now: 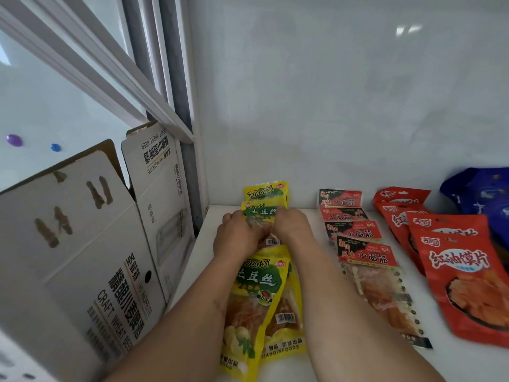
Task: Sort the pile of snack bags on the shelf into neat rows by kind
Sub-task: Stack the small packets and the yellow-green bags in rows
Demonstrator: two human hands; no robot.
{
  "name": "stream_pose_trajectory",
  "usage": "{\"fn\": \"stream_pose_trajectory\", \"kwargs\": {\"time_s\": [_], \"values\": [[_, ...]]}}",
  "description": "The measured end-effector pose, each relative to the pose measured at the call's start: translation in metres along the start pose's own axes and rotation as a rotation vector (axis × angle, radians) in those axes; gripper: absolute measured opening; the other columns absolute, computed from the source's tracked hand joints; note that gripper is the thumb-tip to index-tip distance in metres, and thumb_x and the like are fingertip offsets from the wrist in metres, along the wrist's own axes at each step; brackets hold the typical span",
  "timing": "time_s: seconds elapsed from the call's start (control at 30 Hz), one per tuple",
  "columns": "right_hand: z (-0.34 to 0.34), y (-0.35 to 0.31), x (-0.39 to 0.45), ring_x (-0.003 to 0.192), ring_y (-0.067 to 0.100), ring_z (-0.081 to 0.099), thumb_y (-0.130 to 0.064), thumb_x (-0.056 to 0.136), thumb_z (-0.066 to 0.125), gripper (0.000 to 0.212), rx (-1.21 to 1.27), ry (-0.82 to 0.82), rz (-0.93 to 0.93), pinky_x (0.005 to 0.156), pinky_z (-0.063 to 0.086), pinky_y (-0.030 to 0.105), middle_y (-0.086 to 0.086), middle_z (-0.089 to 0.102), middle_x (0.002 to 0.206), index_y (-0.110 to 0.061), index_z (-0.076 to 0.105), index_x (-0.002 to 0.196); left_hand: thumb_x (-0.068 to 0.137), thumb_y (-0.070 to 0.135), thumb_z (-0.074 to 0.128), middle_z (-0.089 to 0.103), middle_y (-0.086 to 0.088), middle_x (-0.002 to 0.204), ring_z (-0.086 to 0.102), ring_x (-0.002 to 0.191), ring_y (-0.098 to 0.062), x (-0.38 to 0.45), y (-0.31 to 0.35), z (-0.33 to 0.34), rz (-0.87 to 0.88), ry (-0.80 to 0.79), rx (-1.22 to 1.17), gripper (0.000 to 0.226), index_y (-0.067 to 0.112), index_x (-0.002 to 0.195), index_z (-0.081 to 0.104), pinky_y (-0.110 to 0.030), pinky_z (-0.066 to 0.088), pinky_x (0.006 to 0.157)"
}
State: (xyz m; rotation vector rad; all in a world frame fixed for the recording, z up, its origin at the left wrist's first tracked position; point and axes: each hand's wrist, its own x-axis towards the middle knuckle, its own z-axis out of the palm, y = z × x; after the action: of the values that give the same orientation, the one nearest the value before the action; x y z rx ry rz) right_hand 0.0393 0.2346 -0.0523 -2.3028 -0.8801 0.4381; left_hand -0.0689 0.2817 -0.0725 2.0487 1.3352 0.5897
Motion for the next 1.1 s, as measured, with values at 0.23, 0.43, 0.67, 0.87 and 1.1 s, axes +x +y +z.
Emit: {"fn": "stream_pose_trajectory", "kwargs": {"time_s": [0.23, 0.43, 0.67, 0.87, 1.1], "values": [[-0.008, 0.004, -0.024, 0.131, 0.04, 0.04, -0.034, 0.104, 0.027, 0.049, 0.109, 0.032, 0.032, 0.107, 0.035, 0.044, 0.023, 0.044, 0.142, -0.006, 0.044, 0.141, 0.072, 0.061, 0.066, 0.055, -0.014, 0.125, 0.057, 0.115, -0.037, -0.002, 0.005, -0.006, -0.029, -0.02, -0.001, 0.073, 0.015, 0.127, 0.056, -0.046, 0.05, 0.095], [-0.03, 0.02, -0.069, 0.135, 0.031, 0.044, -0.045, 0.105, 0.029, 0.059, 0.206, 0.063, -0.093, 0.104, 0.036, 0.036, 0.015, 0.046, 0.148, -0.003, 0.044, 0.144, 0.091, 0.056, 0.056, 0.045, -0.015, 0.146, 0.048, 0.131, -0.036, -0.018, 0.004, -0.021, -0.04, 0.037, -0.019, 0.068, 0.013, 0.143, 0.046, -0.045, 0.044, 0.104], [-0.034, 0.046, -0.116, 0.115, 0.03, 0.057, -0.039, 0.107, 0.028, 0.049, -0.009, 0.0, -0.088, 0.074, 0.031, 0.03, 0.015, 0.062, 0.128, -0.006, 0.057, 0.126, 0.091, 0.071, 0.043, 0.043, -0.015, 0.152, 0.042, 0.137, -0.035, -0.09, -0.015, -0.047, -0.005, -0.059, 0.28, 0.083, 0.011, 0.149, 0.039, -0.044, 0.04, 0.109], [-0.031, 0.055, -0.135, 0.115, 0.033, 0.058, -0.042, 0.106, 0.026, 0.053, -0.014, -0.039, -0.083, 0.078, 0.036, 0.032, 0.017, 0.062, 0.127, -0.005, 0.06, 0.124, 0.089, 0.077, 0.035, 0.05, -0.014, 0.142, 0.044, 0.132, -0.035, -0.161, -0.019, -0.044, -0.037, -0.054, 0.485, 0.081, 0.014, 0.139, 0.042, -0.041, 0.04, 0.102], [-0.039, 0.06, -0.151, 0.115, 0.035, 0.058, -0.031, 0.105, 0.042, 0.043, 0.146, -0.071, -0.06, 0.075, 0.037, 0.026, 0.02, 0.063, 0.127, 0.003, 0.064, 0.119, 0.087, 0.067, 0.055, 0.047, -0.014, 0.134, 0.053, 0.121, -0.036, -0.198, -0.029, -0.035, 0.002, 0.192, 0.255, 0.081, 0.012, 0.145, 0.037, -0.043, 0.046, 0.095]]}}
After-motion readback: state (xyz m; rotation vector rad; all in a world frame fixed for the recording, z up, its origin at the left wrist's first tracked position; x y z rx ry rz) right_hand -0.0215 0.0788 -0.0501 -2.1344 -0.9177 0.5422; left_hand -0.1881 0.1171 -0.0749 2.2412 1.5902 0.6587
